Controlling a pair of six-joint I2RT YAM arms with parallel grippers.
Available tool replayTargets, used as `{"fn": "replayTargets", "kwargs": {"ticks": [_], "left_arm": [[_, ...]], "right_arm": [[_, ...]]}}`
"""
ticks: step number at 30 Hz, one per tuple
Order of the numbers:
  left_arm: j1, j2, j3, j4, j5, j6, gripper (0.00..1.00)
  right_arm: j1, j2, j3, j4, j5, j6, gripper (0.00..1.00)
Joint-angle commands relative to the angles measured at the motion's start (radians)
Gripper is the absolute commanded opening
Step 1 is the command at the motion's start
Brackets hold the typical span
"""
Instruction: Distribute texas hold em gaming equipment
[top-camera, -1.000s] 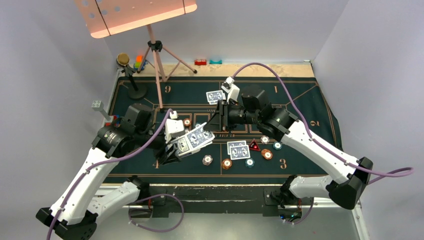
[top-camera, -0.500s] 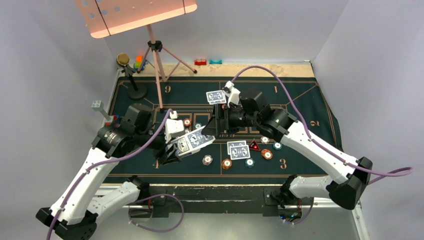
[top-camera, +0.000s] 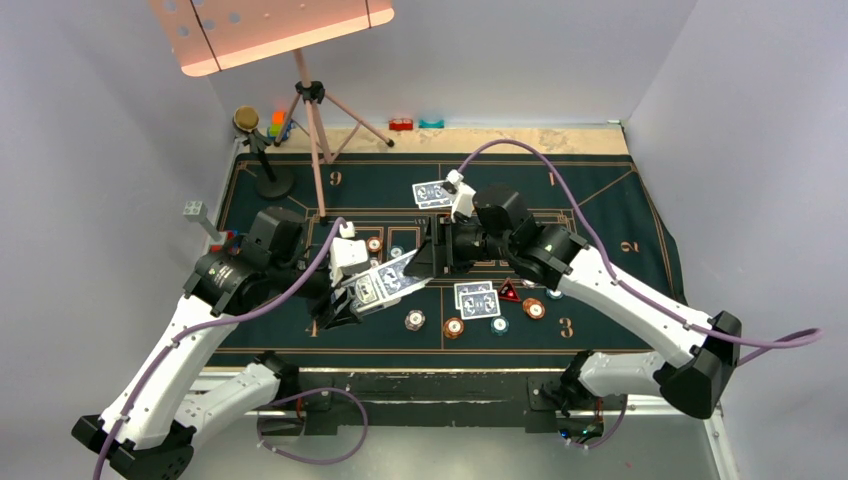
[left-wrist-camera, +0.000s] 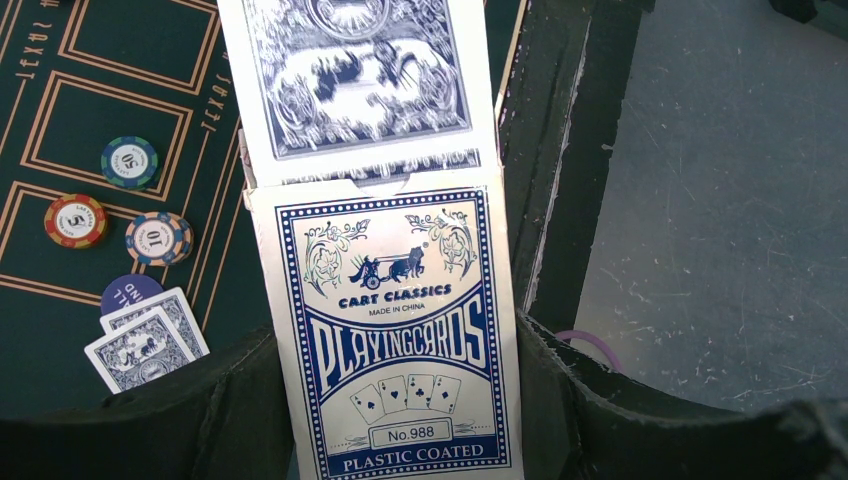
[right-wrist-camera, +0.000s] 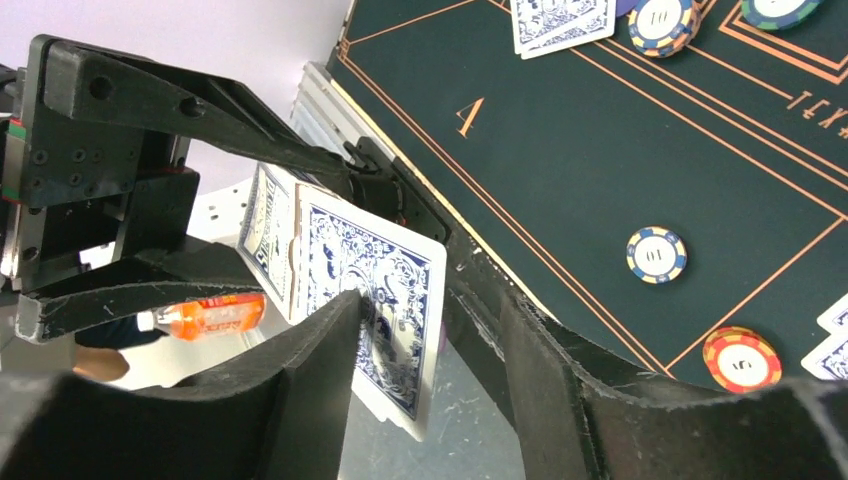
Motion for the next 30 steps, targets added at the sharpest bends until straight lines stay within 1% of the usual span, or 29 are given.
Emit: {"fn": "replayTargets", "kwargs": {"ticks": [1,7,17,25,30], "left_arm": [[-0.001,-0.009,0.046,0.035,0.044,-0.018,0.0],[-0.001,-0.012,0.049,0.033,0.046,-0.02,0.0],[-0.001,-0.015,0.051,0.032,0.048,-0.021,0.0],[-0.001,-0.018,0.048,0.035,0.048,-0.022,0.0],[-0.001,-0.019,0.049,0.035,0.048,-0.024,0.0]], "right_arm": [[0.001,-0.047,0.01,-0.038,0.07,-0.002,0.53],[0.0,-0.073,0.03,-0.069,0.111,-0.004,0.52],[-0.013,-0.086,0.037,-0.093,0.112,-0.004,0.49],[-0.023,-0.118,0.045,-0.071,0.094,0.013,0.41],[-0.024,-0.128,0.058,-0.073,0.097,0.008,0.32]]}}
